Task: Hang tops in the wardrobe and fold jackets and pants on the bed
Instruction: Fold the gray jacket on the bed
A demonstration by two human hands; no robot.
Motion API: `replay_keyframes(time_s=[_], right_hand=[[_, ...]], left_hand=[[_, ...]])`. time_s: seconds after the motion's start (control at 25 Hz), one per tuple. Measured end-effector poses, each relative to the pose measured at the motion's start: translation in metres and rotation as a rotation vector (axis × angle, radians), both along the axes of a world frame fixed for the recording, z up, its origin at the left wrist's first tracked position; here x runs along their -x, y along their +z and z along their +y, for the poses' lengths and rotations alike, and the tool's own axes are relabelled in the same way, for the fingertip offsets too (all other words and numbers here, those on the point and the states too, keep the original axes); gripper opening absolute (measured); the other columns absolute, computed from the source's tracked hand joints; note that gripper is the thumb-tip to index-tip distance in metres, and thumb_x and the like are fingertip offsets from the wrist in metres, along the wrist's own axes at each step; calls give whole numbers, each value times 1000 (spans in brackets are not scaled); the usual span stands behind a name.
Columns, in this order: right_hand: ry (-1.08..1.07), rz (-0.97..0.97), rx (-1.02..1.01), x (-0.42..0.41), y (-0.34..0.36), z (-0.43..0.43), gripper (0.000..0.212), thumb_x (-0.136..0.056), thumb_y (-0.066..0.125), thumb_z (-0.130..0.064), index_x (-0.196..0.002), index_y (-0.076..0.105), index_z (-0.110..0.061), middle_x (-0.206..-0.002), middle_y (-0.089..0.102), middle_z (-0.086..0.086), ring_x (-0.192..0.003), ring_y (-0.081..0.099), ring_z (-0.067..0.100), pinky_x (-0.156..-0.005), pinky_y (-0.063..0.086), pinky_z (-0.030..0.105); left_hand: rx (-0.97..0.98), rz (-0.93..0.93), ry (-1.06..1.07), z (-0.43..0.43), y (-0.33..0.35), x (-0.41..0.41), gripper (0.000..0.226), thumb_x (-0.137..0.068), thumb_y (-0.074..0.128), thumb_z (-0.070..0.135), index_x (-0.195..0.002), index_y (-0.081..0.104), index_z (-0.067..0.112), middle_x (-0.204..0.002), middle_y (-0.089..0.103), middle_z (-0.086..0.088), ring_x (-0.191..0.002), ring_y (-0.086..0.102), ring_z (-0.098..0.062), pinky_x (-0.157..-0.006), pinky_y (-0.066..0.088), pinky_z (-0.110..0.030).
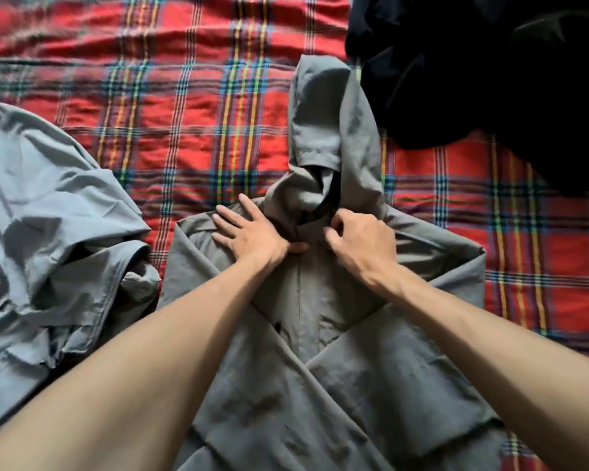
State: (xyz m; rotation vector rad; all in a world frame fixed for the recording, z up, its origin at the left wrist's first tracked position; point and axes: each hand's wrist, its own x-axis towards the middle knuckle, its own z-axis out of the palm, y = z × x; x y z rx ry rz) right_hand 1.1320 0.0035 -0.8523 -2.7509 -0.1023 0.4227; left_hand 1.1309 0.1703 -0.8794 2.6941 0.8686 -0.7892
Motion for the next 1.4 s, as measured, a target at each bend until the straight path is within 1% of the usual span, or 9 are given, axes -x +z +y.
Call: replay_keyframes(time_s=[0.16, 0.28, 0.4, 0.6, 0.72, 0.96, 1.2, 1.28, 1.4], right_hand=[[181, -538, 45, -65, 21, 15, 32, -74, 59, -21, -106, 60, -17, -104, 57, 8, -99, 54, 31, -83, 42, 42], [407, -374, 365, -108, 18, 18, 50, -69, 60, -10, -119, 55, -12, -108, 57, 13, -100, 53, 35, -91, 38, 44], [398, -405, 440, -119, 23, 6, 22, -72, 59, -12, -94, 64, -11, -89, 65, 12, -86, 59, 35, -83, 43, 42], [-212, -218, -109, -131, 71, -17, 25, -83, 55, -37, -79, 66, -14, -89, 68, 15, -92, 61, 36, -82, 41, 38], [-274, -266, -346, -121, 97, -27, 27, -79, 56, -43, -68, 58, -18, -87, 60, 9, -87, 58, 27, -73, 39, 32], [-379, -149, -934, -102, 121, -31, 9, -80, 58, -21, -85, 59, -29, -83, 63, 0, -77, 58, 12, -75, 50, 40], [-596, -373, -632, -79, 115, -54, 48, -77, 34, 8, -109, 57, -20, -87, 53, 3, -72, 51, 9, -69, 44, 22], [-493, -436, -468, -77, 110, -64, 49, -77, 33, 10, -108, 59, -18, -96, 47, 5, -73, 47, 9, -67, 38, 15], [-294, -424, -211, -79, 100, -82, 29, -80, 46, 2, -94, 62, -19, -98, 50, 6, -80, 55, 26, -68, 43, 33]], left_hand=[[16, 20, 8, 2, 0, -5, 161, -43, 79, 77, -152, -18, 9, -155, -10, -37, -146, -10, -48, -116, 7, -63], [9, 10, -4, 1, -1, -4, 162, -42, 77, 79, -151, -19, 7, -155, -10, -38, -146, -10, -49, -116, 7, -63], [3, -1, -18, 3, -3, -4, 161, -43, 76, 80, -151, -19, 6, -154, -11, -39, -145, -11, -50, -116, 6, -63], [27, -9, -22, 3, 1, -5, 160, -44, 74, 81, -151, -19, 6, -153, -11, -40, -145, -11, -50, -115, 4, -63], [97, -47, -1, 7, 13, 4, 151, -52, 76, 76, -153, -13, 8, -155, -9, -37, -146, -9, -48, -117, 3, -60], [317, -866, -197, -29, 76, -36, 58, -84, 66, 37, -132, 50, 9, -131, 50, -14, -123, 46, -31, -105, 36, -41], [-158, -352, -692, -71, 60, -74, 51, -92, 47, 13, -143, 37, 14, -130, 50, -12, -115, 52, -33, -84, 43, -40], [-178, -367, -719, -63, 59, -77, 37, -94, 44, 8, -130, 49, 14, -123, 57, -11, -111, 58, -33, -77, 44, -38], [-109, -516, -650, -55, 80, -85, 18, -95, 46, 22, -107, 57, 13, -105, 67, -18, -96, 65, -39, -69, 38, -36]])
